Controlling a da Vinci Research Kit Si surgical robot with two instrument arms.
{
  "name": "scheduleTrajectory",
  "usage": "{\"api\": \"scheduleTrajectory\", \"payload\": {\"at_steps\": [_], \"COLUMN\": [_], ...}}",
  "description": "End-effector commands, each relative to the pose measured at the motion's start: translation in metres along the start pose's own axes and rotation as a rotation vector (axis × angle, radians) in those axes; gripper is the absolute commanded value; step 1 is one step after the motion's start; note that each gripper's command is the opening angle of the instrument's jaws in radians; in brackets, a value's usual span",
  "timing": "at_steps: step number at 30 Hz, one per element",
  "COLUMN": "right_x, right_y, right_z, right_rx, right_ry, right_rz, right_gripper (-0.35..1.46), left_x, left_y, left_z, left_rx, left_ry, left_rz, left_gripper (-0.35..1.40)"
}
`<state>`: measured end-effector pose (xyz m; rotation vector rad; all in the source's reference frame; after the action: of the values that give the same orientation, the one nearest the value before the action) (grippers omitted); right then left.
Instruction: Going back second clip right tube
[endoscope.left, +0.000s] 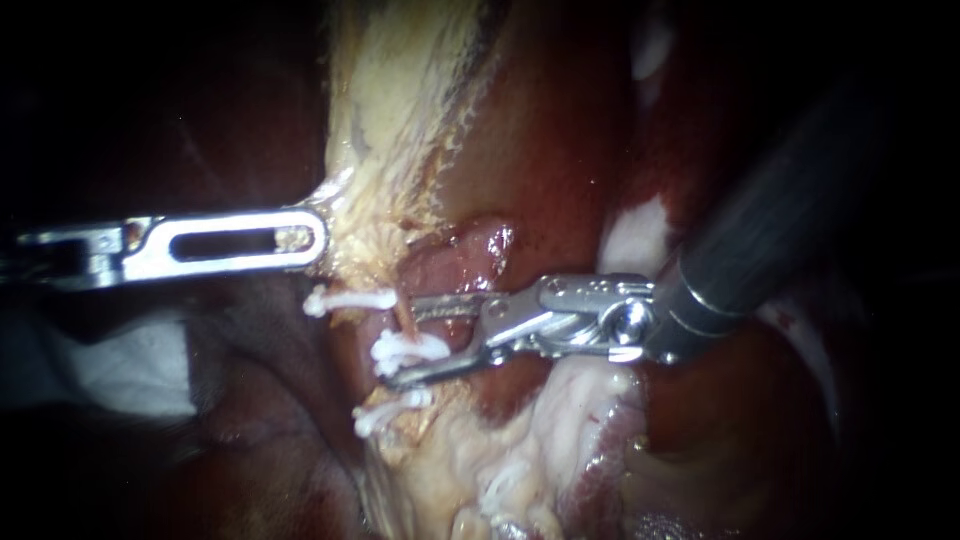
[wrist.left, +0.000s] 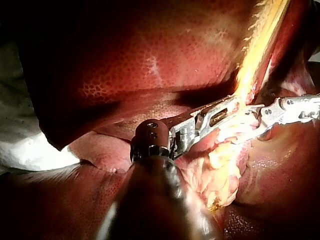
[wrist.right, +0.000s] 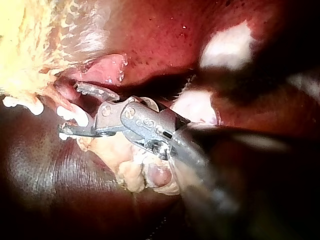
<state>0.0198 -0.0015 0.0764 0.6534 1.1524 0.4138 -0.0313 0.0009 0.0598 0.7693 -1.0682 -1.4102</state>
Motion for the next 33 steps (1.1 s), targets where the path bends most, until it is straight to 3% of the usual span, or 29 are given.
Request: {"api": "scheduleTrajectory", "payload": {"at_steps": [1, 8, 21, 33], "right_x": [0.0, 0.0001, 0.0025, 0.0036], "right_y": [0.0, -0.0012, -0.0034, -0.0046], "right_z": [-0.0001, -0.0015, -0.0117, -0.0176], "right_rx": [0.001, 0.012, 0.043, 0.016], "right_ry": [0.0, 0.004, 0.001, 0.006], "right_rz": [0.001, -0.011, -0.139, -0.189], "right_gripper": [0.6, 0.6, 0.6, 0.6], "left_x": [0.0, 0.0001, 0.0001, 0.0002], "left_y": [0.0, -0.0001, 0.0, 0.0], "left_z": [0.0, -0.0002, -0.0001, 0.0], "left_rx": [0.001, 0.001, 0.001, 0.001], "left_ry": [0.002, 0.003, 0.003, 0.002], "left_rz": [0.001, 0.001, 0.001, 0.002], "left_gripper": [-0.35, -0.35, -0.35, -0.35]}}
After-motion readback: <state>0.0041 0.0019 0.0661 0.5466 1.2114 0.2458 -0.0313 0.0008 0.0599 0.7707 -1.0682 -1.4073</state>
